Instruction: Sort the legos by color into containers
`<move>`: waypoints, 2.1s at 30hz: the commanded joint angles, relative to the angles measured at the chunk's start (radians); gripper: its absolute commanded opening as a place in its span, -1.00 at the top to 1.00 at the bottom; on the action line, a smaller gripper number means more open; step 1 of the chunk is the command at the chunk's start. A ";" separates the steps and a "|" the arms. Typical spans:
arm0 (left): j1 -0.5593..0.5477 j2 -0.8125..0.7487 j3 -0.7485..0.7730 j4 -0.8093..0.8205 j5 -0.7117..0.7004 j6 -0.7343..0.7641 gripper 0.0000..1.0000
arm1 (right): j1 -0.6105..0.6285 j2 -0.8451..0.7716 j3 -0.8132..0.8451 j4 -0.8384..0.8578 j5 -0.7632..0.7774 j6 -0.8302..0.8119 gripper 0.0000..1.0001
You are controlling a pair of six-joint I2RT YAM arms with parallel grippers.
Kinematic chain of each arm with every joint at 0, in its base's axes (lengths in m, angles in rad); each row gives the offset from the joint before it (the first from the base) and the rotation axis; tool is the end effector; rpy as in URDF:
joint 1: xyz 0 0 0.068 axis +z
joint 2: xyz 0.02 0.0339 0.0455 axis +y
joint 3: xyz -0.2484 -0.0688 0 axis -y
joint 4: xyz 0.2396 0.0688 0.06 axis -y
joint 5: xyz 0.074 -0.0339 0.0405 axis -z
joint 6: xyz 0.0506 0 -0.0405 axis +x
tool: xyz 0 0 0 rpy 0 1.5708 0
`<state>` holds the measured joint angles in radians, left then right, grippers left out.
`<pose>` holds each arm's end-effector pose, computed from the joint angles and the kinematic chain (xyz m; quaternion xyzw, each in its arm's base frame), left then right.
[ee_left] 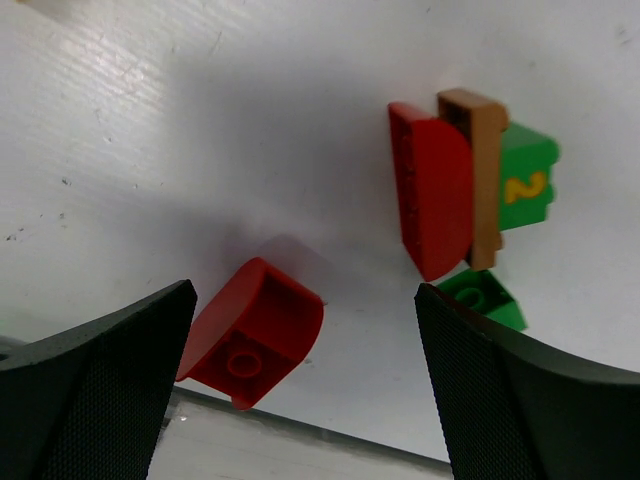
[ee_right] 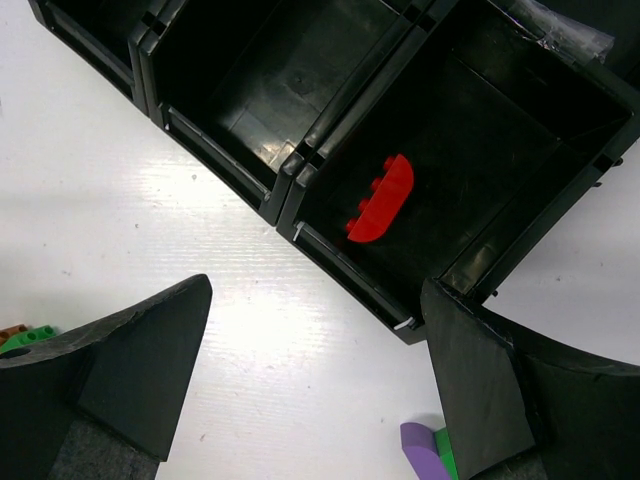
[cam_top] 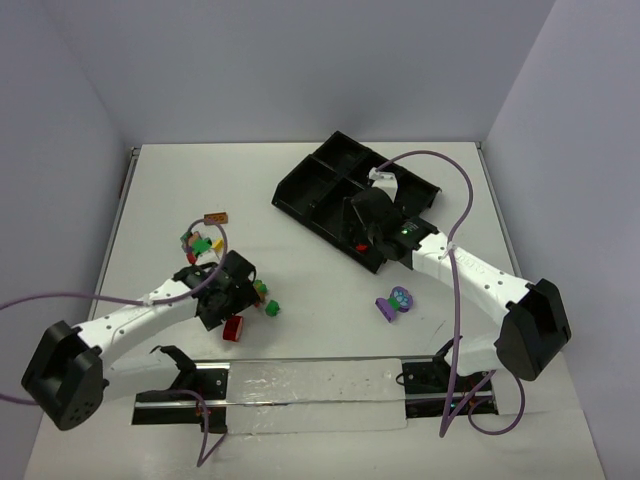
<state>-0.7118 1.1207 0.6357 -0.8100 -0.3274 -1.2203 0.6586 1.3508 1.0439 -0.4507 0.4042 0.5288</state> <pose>0.1508 -0.1086 0.1612 -0.2675 0.9402 -0.0198 0.2099 0.2493 0.1678 0.2579 0.0209 0.9030 0.0639 0.4243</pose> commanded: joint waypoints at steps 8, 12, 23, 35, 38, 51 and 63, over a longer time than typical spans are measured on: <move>-0.097 0.092 0.015 -0.024 -0.084 -0.114 -0.99 | 0.006 0.014 0.013 0.010 0.014 0.012 -0.86; -0.125 0.091 0.009 -0.034 -0.082 -0.149 -0.77 | 0.007 0.019 0.012 0.004 0.013 0.017 -0.86; -0.184 0.050 0.001 -0.032 -0.079 -0.186 -0.10 | 0.012 0.024 0.013 0.013 -0.001 0.019 -0.87; -0.192 -0.134 0.151 0.063 -0.052 0.076 1.00 | 0.013 0.003 0.062 -0.035 0.072 0.007 -0.87; -0.190 -0.141 0.213 0.203 -0.005 0.189 1.00 | 0.009 -0.025 0.069 -0.063 0.111 0.010 -0.87; -0.190 0.554 0.876 0.467 0.314 0.544 0.99 | -0.074 -0.396 0.144 -0.245 0.220 0.017 -0.92; -0.179 0.985 1.259 0.525 0.371 0.541 0.99 | -0.105 -0.568 0.134 -0.291 0.267 0.022 -0.90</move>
<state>-0.8940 2.0135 1.7449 -0.3417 0.0287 -0.6934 0.5617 0.7913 1.1553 -0.7023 0.6479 0.5362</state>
